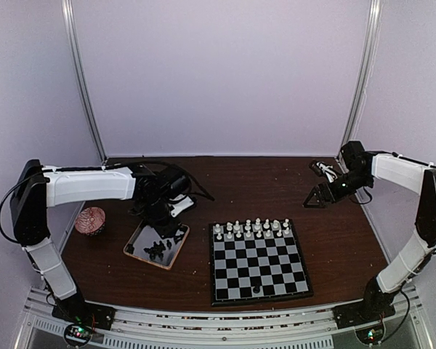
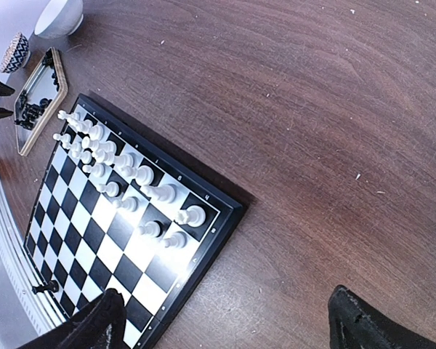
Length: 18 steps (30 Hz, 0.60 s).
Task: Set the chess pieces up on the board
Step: Pick up the pawn from the storage box.
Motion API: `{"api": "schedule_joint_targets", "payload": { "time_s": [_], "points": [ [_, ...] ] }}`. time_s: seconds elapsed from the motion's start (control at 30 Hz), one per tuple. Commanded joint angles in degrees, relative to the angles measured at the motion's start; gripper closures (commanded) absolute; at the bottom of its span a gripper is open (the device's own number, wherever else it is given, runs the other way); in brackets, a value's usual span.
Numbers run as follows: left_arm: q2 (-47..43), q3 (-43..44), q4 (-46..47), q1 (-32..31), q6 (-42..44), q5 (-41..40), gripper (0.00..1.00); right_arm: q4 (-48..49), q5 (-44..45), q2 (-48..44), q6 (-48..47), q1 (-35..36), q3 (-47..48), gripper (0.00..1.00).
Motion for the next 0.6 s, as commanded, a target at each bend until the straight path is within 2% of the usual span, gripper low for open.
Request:
{"api": "schedule_joint_targets", "payload": {
  "time_s": [0.0,0.13,0.4,0.57],
  "points": [
    [3.00,0.75,0.19,1.02,2.92,3.12,0.64,-0.45,0.50,1.11,-1.37,0.08,1.29,0.03],
    [5.54,0.06,0.20,1.67,3.55,1.96,0.67,-0.70,0.68,0.83,-1.46,0.08,1.33,0.04],
    [7.81,0.44,2.00,2.13,3.54,0.43,0.67,-0.86,0.43,1.17,-1.48,0.08,1.26,0.04],
    [8.97,0.56,2.18,2.25,4.04,0.77,0.73,-1.00,0.41,1.20,-1.55,0.08,1.38,0.04]
  ]
}}
